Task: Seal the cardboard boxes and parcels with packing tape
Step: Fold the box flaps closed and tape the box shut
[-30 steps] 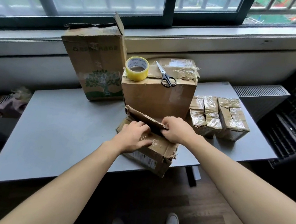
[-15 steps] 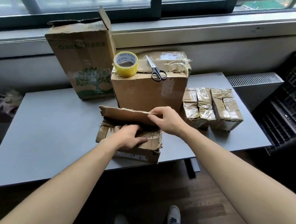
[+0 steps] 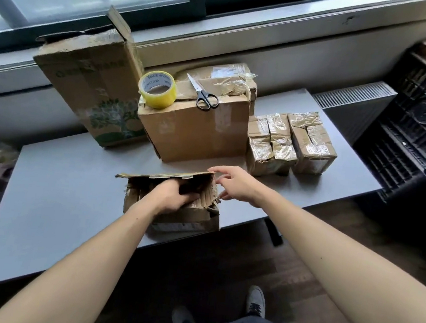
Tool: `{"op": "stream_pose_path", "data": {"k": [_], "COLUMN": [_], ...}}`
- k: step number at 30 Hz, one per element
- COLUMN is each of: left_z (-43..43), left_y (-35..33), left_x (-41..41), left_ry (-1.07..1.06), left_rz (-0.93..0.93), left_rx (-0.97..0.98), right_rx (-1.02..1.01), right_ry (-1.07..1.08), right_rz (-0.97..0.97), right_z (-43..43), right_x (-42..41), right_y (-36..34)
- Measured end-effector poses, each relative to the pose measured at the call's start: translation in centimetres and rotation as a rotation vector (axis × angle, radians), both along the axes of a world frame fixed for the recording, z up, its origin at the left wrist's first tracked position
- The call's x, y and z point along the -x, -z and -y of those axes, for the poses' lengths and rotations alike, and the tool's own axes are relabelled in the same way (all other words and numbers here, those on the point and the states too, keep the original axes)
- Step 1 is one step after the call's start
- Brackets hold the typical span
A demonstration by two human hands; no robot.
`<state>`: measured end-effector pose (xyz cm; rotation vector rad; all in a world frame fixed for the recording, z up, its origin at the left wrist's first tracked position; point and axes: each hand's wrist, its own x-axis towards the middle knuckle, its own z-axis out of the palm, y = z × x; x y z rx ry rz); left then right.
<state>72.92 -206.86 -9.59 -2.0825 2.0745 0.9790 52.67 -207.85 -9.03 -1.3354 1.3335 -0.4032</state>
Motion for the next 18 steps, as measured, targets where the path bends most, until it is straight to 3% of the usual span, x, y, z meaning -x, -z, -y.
{"op": "stream_pose_path", "data": {"k": [7, 12, 18], "left_z": [-0.8, -1.3, -2.7], "left_y": [-0.3, 0.6, 0.9], "left_x": [-0.6, -2.3, -5.8], "left_ry": [-0.011, -0.061, -0.011], "left_rz": [0.008, 0.216, 0.090], "left_rx": [0.040, 0.067, 0.115], "right_rx": [-0.104, -0.063, -0.049], "right_ry": [0.102, 0.054, 0.051], "right_rz": [0.000, -0.046, -0.073], "right_z": [1.1, 0.8, 0.6], "right_x": [-0.7, -1.5, -2.8], "right_y": [-0.7, 0.5, 0.5]}}
